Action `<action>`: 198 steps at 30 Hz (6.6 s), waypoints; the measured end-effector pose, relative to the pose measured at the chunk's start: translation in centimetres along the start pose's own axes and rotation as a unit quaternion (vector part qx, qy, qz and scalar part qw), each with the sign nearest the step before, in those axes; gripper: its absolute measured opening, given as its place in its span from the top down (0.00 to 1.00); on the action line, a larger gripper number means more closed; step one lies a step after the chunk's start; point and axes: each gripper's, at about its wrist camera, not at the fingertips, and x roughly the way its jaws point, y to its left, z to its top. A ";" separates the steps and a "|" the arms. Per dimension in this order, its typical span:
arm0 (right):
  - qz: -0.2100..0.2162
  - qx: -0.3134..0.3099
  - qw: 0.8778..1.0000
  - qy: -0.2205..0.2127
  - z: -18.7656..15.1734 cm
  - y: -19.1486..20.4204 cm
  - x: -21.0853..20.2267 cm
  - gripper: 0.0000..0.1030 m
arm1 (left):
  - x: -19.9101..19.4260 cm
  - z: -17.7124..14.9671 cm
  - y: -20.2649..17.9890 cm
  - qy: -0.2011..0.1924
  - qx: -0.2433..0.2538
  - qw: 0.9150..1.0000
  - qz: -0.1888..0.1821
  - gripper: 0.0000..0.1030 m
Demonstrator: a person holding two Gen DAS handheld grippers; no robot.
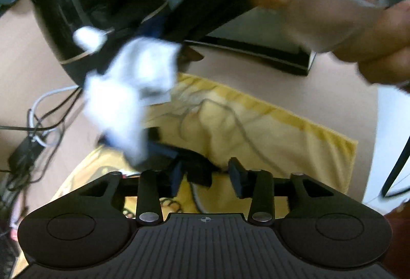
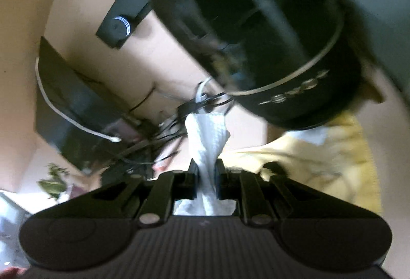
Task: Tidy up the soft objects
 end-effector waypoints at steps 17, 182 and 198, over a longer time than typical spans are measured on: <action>-0.217 -0.037 0.974 0.053 -3.1 -5.3 2.4 0.87 | 3.1 -2.4 9.6 0.030 -0.296 0.946 -0.128 0.25; -0.231 -0.110 0.962 0.090 -8.1 -6.1 -1.1 0.95 | 4.0 4.2 11.0 0.121 -0.262 0.957 -0.007 0.81; -0.240 -0.112 0.960 0.087 -8.1 -5.8 -1.0 0.95 | 3.2 3.9 8.5 0.099 -0.284 0.943 -0.142 0.39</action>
